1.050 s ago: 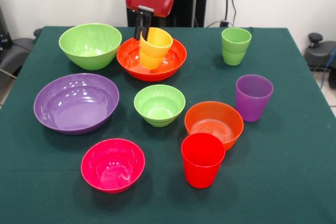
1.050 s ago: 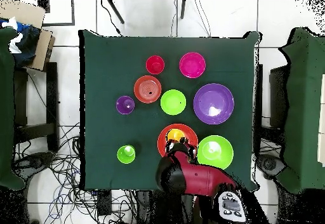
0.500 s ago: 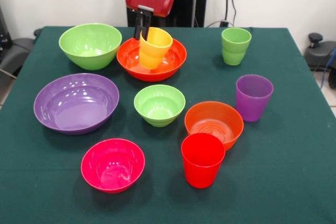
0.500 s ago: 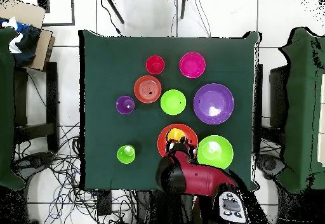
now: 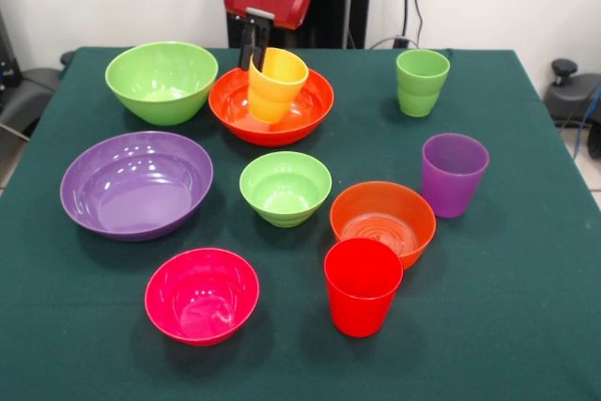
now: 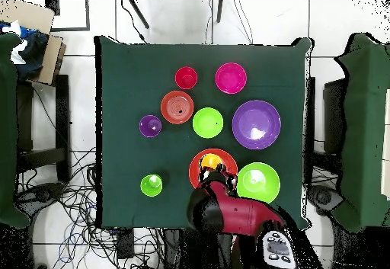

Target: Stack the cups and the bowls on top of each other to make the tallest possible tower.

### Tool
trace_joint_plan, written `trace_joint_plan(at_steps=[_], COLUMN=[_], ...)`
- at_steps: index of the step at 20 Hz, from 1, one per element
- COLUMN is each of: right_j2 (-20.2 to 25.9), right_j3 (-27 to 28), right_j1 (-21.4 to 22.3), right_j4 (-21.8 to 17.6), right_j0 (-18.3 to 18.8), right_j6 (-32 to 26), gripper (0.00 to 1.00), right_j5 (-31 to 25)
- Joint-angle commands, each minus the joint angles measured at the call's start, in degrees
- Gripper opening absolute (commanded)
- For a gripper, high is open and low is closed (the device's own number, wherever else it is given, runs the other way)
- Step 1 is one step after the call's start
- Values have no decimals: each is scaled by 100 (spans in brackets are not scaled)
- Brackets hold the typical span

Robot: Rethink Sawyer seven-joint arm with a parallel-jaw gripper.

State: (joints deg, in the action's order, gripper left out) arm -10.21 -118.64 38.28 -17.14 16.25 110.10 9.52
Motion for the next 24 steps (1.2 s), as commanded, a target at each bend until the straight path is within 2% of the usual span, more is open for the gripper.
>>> trace_joint_plan(at_steps=[1,23,24], right_j2=[470,505,510], right_j3=[-72,-88,-85], right_j1=[-146,-107,-100], right_j4=[53,88,89], right_j0=[-73,-57,-55], right_j6=[649,656,649], gripper=[0,0,100], right_j5=[-569,-656,-675])
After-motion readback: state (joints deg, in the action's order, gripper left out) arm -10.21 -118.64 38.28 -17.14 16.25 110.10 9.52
